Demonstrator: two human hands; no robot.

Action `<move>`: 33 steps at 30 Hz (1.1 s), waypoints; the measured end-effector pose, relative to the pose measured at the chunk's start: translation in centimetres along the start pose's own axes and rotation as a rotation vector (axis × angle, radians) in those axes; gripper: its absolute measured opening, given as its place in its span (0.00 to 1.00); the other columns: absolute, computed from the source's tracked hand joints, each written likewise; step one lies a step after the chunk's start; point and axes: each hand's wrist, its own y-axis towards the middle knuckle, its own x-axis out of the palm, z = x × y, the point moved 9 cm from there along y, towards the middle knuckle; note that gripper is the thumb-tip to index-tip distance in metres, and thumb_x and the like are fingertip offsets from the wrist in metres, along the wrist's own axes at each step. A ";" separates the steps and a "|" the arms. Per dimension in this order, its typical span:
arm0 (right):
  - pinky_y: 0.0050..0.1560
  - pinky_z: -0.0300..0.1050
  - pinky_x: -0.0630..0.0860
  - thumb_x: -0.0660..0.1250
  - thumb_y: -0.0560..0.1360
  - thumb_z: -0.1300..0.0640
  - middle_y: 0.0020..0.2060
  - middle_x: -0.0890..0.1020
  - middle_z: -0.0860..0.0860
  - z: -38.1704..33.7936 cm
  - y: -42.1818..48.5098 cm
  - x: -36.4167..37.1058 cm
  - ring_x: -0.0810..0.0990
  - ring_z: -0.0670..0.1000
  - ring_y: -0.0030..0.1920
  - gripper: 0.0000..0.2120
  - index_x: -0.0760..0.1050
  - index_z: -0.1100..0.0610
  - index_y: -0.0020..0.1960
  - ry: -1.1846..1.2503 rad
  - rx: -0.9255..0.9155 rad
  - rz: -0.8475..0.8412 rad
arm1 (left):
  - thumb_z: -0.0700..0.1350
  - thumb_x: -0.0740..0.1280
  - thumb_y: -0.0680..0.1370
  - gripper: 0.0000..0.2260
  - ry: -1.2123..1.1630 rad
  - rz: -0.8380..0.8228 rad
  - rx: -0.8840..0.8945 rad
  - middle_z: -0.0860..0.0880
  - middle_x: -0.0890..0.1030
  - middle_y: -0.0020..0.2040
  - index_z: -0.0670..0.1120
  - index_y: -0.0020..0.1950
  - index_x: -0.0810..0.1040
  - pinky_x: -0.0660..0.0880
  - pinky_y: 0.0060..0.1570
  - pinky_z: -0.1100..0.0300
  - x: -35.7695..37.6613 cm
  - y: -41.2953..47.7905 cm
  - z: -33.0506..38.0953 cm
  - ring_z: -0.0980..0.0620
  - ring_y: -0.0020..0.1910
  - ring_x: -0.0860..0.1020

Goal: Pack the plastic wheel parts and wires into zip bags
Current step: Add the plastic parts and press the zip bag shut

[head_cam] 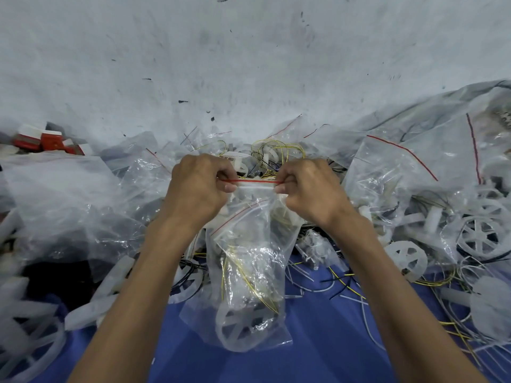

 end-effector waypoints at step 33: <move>0.40 0.37 0.68 0.70 0.70 0.65 0.28 0.77 0.44 4.8 0.0 0.5 0.73 0.39 0.30 0.07 0.78 0.55 0.36 0.155 0.196 0.031 | 0.42 0.77 0.68 0.10 0.000 -0.120 -0.165 0.58 0.79 0.34 0.55 0.35 0.79 0.65 0.33 0.70 -0.5 0.4 -6.0 0.64 0.34 0.73</move>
